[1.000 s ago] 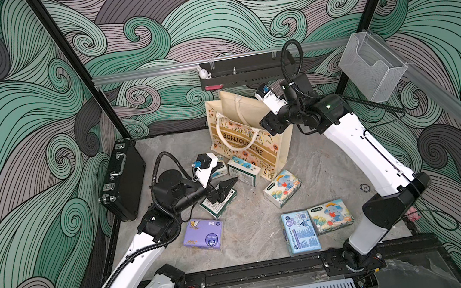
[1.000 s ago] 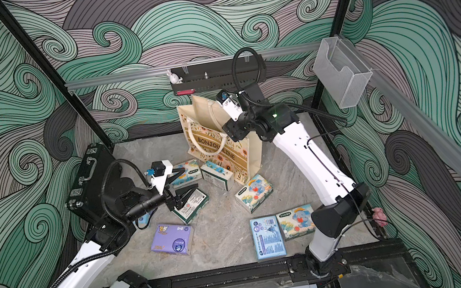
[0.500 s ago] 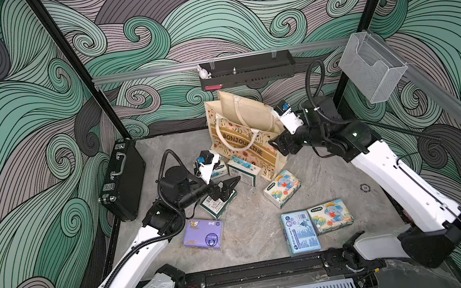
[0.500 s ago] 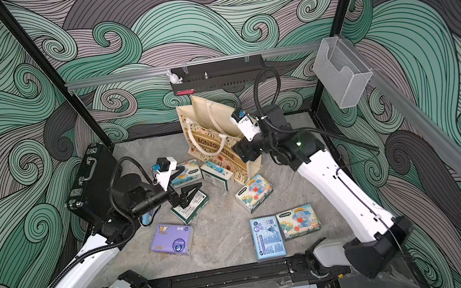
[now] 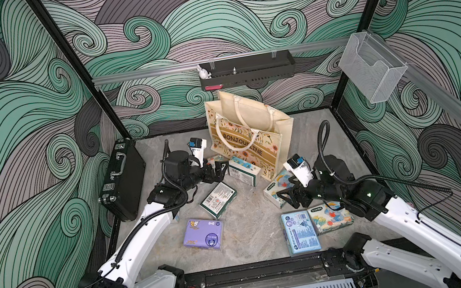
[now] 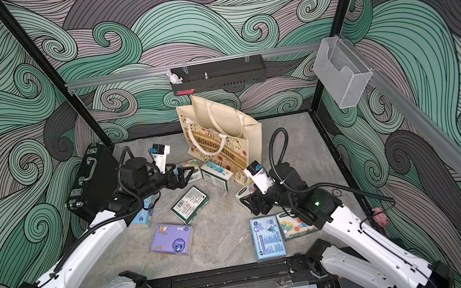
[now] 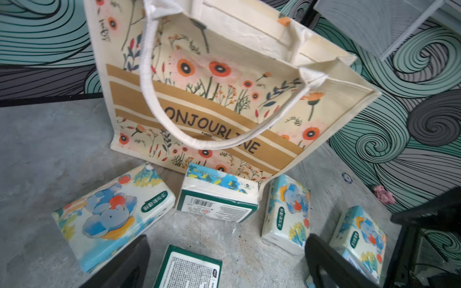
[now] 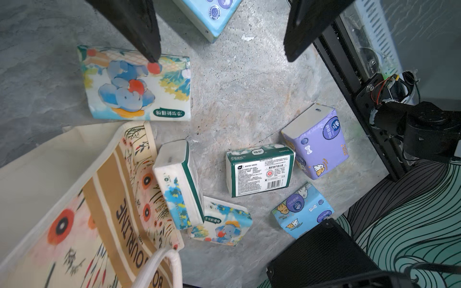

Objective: Put tissues into the canvas bag
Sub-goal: Move the pack of facial tissues to the center of the board.

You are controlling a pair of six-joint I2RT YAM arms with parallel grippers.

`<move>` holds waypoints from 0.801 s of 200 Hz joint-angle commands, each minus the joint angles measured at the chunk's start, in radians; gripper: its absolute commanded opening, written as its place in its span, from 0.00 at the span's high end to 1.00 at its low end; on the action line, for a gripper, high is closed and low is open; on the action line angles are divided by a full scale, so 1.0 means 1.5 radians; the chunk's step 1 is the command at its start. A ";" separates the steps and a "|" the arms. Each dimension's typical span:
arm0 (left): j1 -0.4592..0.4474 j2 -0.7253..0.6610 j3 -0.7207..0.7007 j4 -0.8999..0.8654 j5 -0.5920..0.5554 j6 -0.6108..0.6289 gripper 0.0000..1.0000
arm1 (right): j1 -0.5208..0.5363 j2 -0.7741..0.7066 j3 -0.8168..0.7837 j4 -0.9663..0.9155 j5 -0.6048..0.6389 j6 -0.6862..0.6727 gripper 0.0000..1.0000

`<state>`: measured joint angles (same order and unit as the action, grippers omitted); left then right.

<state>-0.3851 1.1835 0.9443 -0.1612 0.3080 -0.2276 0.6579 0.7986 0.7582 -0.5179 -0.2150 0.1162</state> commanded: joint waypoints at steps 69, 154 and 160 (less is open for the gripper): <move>-0.004 -0.114 0.007 -0.355 -0.113 -0.268 0.01 | 0.196 0.025 -0.194 0.341 -0.025 0.465 0.15; 0.001 -0.268 -0.162 -0.499 -0.328 -0.529 0.04 | 0.313 0.128 -0.156 0.334 0.158 0.650 0.00; 0.002 -0.261 -0.169 -0.506 -0.334 -0.541 0.04 | 0.320 0.140 -0.147 0.320 0.170 0.662 0.01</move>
<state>-0.3882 0.7811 0.7158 -0.8009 -0.0757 -0.8879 1.1034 0.9653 0.4782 0.0296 -0.0929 0.9890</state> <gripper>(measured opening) 0.966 0.995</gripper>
